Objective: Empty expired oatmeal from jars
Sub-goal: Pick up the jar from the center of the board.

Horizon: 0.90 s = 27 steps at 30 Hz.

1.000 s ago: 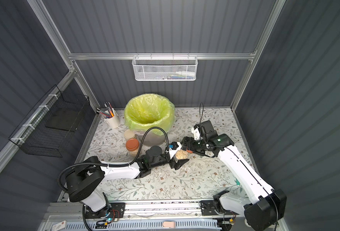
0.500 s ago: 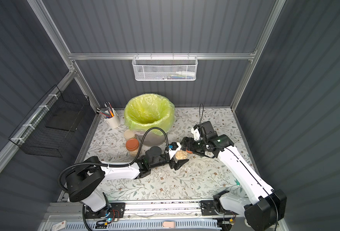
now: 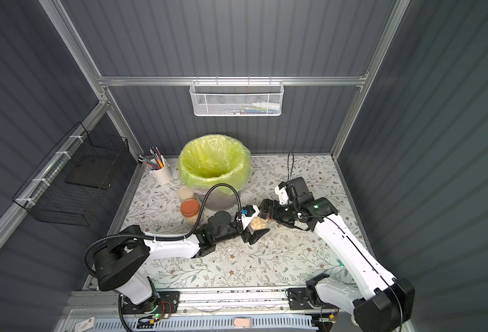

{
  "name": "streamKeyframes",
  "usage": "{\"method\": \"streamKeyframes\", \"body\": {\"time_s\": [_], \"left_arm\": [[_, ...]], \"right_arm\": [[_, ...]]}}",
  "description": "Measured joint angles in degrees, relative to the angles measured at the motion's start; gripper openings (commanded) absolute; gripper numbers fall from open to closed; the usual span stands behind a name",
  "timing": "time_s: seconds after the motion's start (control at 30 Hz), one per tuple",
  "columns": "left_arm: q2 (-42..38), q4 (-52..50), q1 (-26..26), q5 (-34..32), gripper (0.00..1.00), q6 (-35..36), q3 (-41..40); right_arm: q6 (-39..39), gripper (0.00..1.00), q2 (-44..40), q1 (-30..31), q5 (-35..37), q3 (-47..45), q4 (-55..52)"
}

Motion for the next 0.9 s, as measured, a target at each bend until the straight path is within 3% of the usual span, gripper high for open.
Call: {"method": "streamKeyframes", "body": {"time_s": [0.9], "left_arm": [[-3.50, -1.95, -0.20, -4.83, 0.41, 8.02, -1.40]], "right_arm": [[7.50, 0.99, -15.74, 0.04, -0.96, -7.56, -1.81]]}}
